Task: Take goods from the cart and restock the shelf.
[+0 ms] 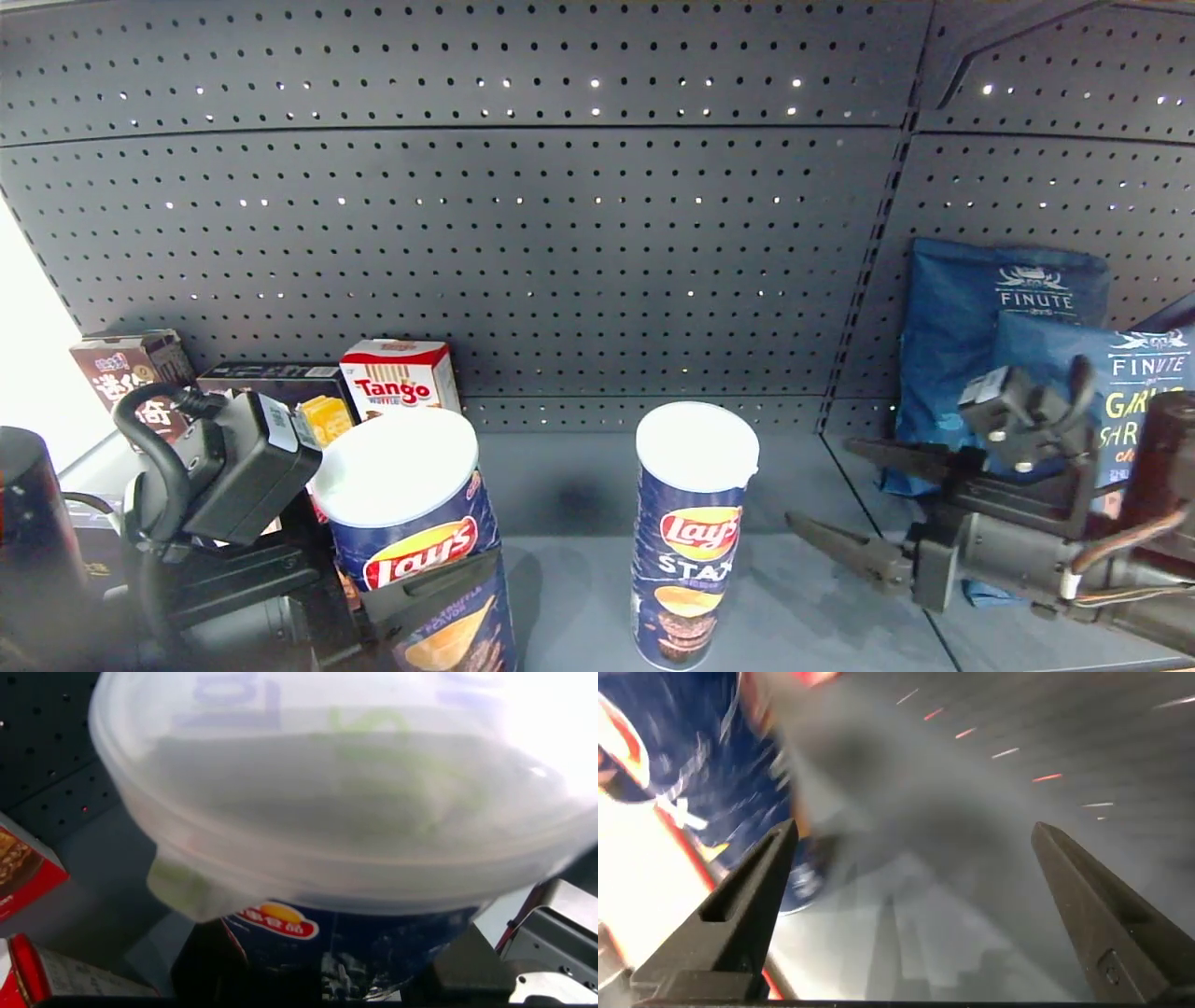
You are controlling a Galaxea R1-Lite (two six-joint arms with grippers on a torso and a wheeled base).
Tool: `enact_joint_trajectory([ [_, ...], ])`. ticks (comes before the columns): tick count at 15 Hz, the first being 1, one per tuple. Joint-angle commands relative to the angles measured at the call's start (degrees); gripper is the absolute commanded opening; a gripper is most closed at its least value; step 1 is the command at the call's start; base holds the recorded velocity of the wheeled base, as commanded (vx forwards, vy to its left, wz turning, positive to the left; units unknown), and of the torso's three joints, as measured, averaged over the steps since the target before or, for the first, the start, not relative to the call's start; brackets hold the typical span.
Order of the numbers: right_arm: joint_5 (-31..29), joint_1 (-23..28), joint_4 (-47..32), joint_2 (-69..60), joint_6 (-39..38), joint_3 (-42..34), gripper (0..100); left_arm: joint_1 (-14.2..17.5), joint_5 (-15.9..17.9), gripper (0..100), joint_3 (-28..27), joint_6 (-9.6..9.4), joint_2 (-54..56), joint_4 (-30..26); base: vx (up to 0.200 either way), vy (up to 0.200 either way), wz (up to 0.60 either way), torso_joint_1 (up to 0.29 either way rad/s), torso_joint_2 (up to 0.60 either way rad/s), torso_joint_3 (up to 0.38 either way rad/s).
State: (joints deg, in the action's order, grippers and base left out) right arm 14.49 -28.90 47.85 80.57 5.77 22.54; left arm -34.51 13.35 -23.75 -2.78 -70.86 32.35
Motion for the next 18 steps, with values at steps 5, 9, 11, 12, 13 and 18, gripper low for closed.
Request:
enact_joint_trajectory([
  [5, -23.9, 9.2, -17.8, -44.0, -0.1, -17.2, 100, -0.4, 0.2, 0, -0.2, -0.03, -0.2, 0.3, 0.000, 0.000, 0.00, 0.000, 0.00, 0.000],
  [9, -30.8, 15.3, -40.1, -67.9, -0.1, -22.2, 100, -0.7, 0.2, 0, -0.2, -0.12, -0.6, 0.3, 0.000, 0.000, 0.00, 0.000, 0.00, 0.000],
  [11, -31.5, 18.5, -47.6, -75.5, -0.8, -21.1, 100, -0.7, 0.2, 0, 0.2, -0.12, -0.4, 0.2, 0.000, 0.000, 0.00, 0.000, 0.00, 0.000],
  [12, -32.5, 18.4, -46.3, -75.1, -1.3, -21.5, 100, -0.7, 0.2, 0, 0.5, -0.12, -0.4, 0.2, 0.000, 0.000, 0.00, 0.000, 0.00, 0.000],
  [13, -30.2, 18.4, -46.2, -75.0, -1.2, -21.5, 100, -0.6, 0.2, 0, 0.5, -0.12, -0.3, 0.2, 0.000, 0.000, 0.00, 0.000, 0.00, 0.000],
  [18, -27.2, 18.4, -46.2, -75.0, -1.2, -21.5, 100, -0.4, 0.2, 0, 0.5, -0.12, -0.2, 0.3, 0.000, 0.000, 0.00, 0.000, 0.00, 0.000],
])
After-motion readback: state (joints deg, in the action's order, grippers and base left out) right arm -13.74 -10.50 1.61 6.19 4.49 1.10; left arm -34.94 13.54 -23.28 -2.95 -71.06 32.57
